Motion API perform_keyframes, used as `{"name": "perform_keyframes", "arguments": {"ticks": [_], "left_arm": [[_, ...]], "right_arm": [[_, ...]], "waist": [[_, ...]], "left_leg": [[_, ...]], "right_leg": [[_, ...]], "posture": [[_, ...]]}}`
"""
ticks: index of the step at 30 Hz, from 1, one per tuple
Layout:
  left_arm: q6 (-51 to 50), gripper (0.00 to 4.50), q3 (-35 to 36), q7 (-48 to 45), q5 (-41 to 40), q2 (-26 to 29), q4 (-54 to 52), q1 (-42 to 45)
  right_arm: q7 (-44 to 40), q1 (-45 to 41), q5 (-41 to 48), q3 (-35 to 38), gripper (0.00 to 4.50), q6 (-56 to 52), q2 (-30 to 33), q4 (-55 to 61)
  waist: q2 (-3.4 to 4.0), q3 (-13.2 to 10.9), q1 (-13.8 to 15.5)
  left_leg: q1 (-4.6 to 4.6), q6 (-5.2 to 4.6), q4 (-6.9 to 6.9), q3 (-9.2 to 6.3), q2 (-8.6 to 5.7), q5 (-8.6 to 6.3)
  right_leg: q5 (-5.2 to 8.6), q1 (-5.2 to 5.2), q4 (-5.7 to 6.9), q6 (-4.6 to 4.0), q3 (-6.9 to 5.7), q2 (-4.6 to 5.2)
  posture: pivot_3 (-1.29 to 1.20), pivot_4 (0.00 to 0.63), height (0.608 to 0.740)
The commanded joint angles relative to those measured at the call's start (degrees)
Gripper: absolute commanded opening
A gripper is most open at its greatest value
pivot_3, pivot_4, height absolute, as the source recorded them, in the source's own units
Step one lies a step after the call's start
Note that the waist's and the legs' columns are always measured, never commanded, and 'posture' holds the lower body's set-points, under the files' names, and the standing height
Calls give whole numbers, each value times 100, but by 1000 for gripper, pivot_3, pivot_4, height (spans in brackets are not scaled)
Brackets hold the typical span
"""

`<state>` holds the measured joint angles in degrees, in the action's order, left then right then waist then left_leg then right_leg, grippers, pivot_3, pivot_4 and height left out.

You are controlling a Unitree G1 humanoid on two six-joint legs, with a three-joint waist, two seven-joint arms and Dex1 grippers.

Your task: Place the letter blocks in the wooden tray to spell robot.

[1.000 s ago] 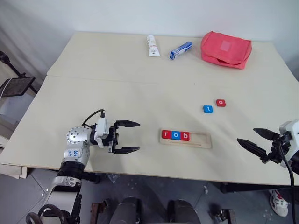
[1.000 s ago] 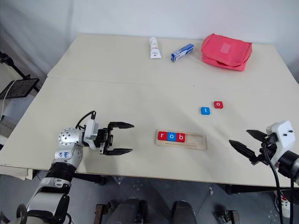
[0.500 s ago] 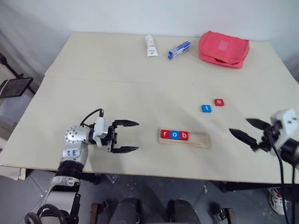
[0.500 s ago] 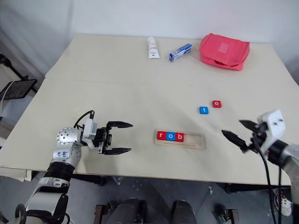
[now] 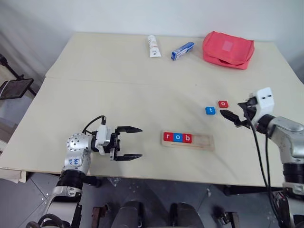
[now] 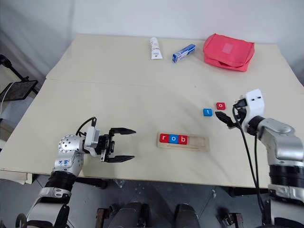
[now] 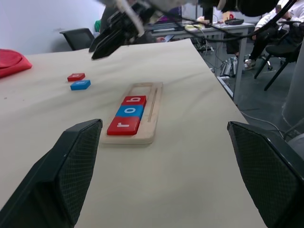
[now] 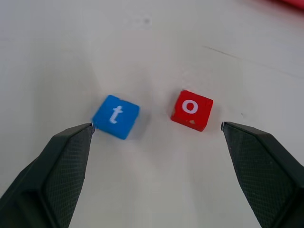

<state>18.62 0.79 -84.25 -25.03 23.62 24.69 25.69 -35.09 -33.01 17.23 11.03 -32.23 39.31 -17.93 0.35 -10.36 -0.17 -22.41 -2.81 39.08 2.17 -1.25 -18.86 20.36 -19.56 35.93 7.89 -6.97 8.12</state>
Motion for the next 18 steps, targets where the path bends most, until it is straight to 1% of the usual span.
{"name": "perform_keyframes", "arguments": {"ticks": [1, 6, 10, 13, 18], "left_arm": [[-16, 4500, 26, 70, -51, 11, -248, -90], [-39, 4500, 22, 150, -31, 12, -322, -121], [-50, 4500, 26, 217, -32, 24, -411, -181], [-53, 4500, 39, 269, -39, 49, -479, -245], [-74, 4500, 56, 324, -46, 84, -588, -343]], "right_arm": [[366, -666, -328, -28, 4480, 549, -157, -1081], [551, -1505, -624, -114, 4480, 1240, -382, -2662], [644, -1913, -817, -153, 4480, 1634, -484, -3533], [671, -2045, -888, -154, 4480, 1788, -529, -3901], [738, -2050, -919, -133, 4480, 1803, -562, -4079]], "waist": [[0, 0, -22], [1, 0, -27], [1, 0, -27], [1, 0, -32], [1, 0, -55]], "left_leg": [[1, 0, 0, 0, 0, 0], [0, 1, -5, -3, 2, 1], [-1, 1, -6, -6, 2, 1], [-1, 1, -7, -6, 2, 1], [-1, 1, -7, -6, 2, 1]], "right_leg": [[0, 0, 2, 0, -1, -1], [0, -4, 4, 0, -4, -1], [0, -3, 4, 0, -6, -1], [0, -2, 4, 0, -6, -1], [0, -1, 3, 0, -5, -1]], "posture": [[0, 150, 740], [0, 150, 740], [0, 150, 740], [0, 150, 740], [0, 150, 740]]}}
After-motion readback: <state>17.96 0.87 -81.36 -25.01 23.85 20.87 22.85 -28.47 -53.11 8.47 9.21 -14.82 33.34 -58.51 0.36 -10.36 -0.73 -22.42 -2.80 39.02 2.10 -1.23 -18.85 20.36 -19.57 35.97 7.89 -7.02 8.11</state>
